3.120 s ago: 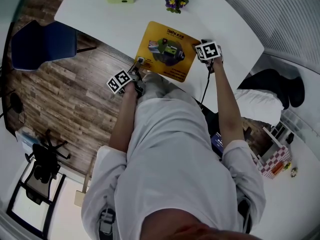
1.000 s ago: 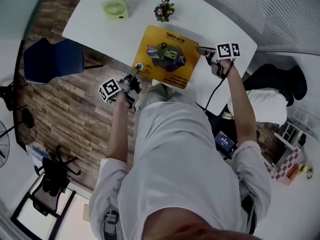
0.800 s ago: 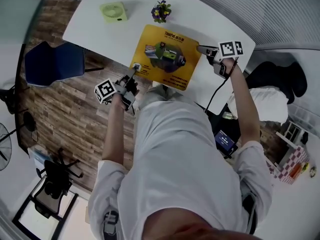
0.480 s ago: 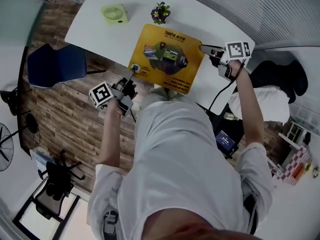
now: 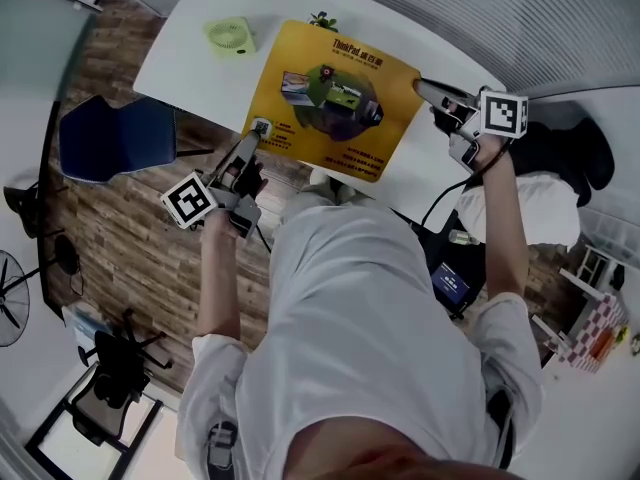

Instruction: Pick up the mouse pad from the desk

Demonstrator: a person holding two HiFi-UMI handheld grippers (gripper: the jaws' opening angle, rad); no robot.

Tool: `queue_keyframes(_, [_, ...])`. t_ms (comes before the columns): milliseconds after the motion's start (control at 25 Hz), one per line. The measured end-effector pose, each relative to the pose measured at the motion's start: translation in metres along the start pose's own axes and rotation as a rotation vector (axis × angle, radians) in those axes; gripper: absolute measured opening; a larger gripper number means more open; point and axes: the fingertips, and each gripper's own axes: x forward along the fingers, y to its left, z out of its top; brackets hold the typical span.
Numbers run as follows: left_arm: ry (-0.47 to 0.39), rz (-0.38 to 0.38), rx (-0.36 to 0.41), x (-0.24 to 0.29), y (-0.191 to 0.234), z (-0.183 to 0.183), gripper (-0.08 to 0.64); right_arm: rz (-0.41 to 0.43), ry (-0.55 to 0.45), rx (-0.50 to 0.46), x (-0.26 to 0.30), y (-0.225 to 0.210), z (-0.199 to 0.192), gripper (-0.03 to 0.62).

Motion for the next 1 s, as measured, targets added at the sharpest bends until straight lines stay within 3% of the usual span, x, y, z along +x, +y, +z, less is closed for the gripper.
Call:
queue_keyframes(360, [-0.063,-0.078,0.14,0.01,-0.063,0.024,0.002,-0.065,-0.178,-0.166,-0.039,0.045,0.039,0.028])
queue_keyframes(720, [-0.109,-0.054,0.413,0.008,-0.102,0.039,0.002,-0.183,-0.338,-0.358,-0.062,0.09,0.05,0.028])
queue_keyframes(1000, [-0.164,-0.025,0.59,0.003,-0.131,0.037,0.002,-0.256,-0.423,-0.441,-0.074,0.113,0.044,0.028])
